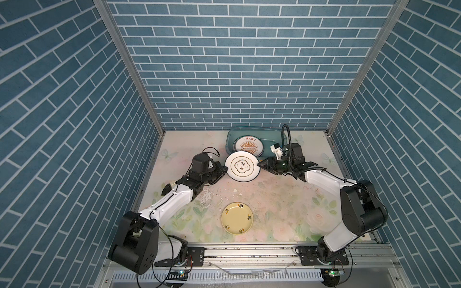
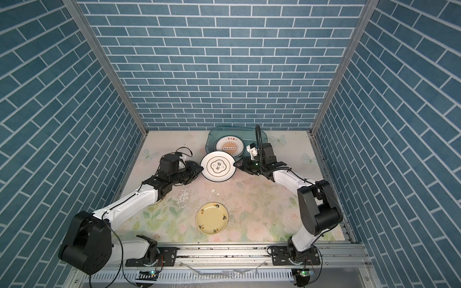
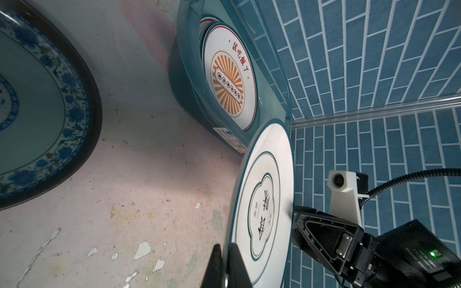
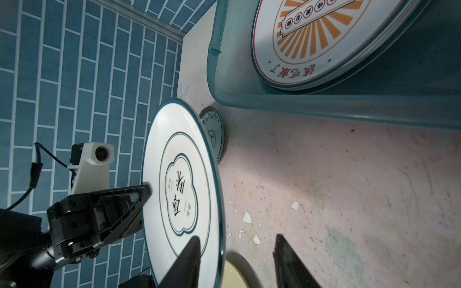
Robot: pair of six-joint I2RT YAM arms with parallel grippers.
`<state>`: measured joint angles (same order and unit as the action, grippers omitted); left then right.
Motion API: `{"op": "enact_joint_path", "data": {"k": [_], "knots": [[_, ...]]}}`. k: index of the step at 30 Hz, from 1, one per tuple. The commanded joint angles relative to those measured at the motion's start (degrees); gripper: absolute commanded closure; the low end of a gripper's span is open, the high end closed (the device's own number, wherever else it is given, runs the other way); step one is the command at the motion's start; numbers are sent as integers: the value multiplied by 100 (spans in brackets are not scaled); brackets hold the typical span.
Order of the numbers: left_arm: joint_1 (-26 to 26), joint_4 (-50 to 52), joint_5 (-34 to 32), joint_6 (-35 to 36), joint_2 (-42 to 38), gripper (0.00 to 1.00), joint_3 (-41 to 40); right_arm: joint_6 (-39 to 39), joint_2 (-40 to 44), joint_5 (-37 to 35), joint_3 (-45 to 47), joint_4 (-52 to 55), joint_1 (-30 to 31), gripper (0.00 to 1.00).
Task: Place the plates into the plastic bin on the countertop
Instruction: Place the plate in the plastic bin.
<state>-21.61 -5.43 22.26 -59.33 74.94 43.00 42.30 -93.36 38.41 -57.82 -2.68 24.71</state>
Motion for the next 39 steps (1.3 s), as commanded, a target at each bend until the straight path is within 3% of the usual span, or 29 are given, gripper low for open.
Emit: {"op": "enact_joint_path", "data": {"k": [1,4,9,11,13,14,19,20,26,32,39], "knots": [[-72,-498,171,-1,85,100,297,128,-78,30,-115,-168,25,58],[-143,-588,205,-9,206,100,370,200,-122,31,-139,-189,25,72],[-199,-711,384,-8,463,100,532,252,-80,-52,-150,-182,21,87],[-195,-731,420,31,516,100,555,227,-55,-147,-159,-66,0,100],[-201,-693,424,138,531,100,575,217,-42,-212,-191,19,-34,100],[-195,-675,427,202,543,94,586,223,-33,-246,-186,31,-51,100],[-189,-491,463,516,640,33,671,321,-51,-317,-297,66,-141,100],[-188,-404,463,590,649,25,711,331,-51,-327,-312,61,-163,100],[-118,-283,358,912,569,1,736,95,54,-608,-530,531,-447,100],[-21,-97,314,1070,496,0,756,-272,223,-1179,-813,1116,-815,100],[187,-243,91,1094,279,0,469,-624,-184,-1723,-1582,1672,-887,100]]}}
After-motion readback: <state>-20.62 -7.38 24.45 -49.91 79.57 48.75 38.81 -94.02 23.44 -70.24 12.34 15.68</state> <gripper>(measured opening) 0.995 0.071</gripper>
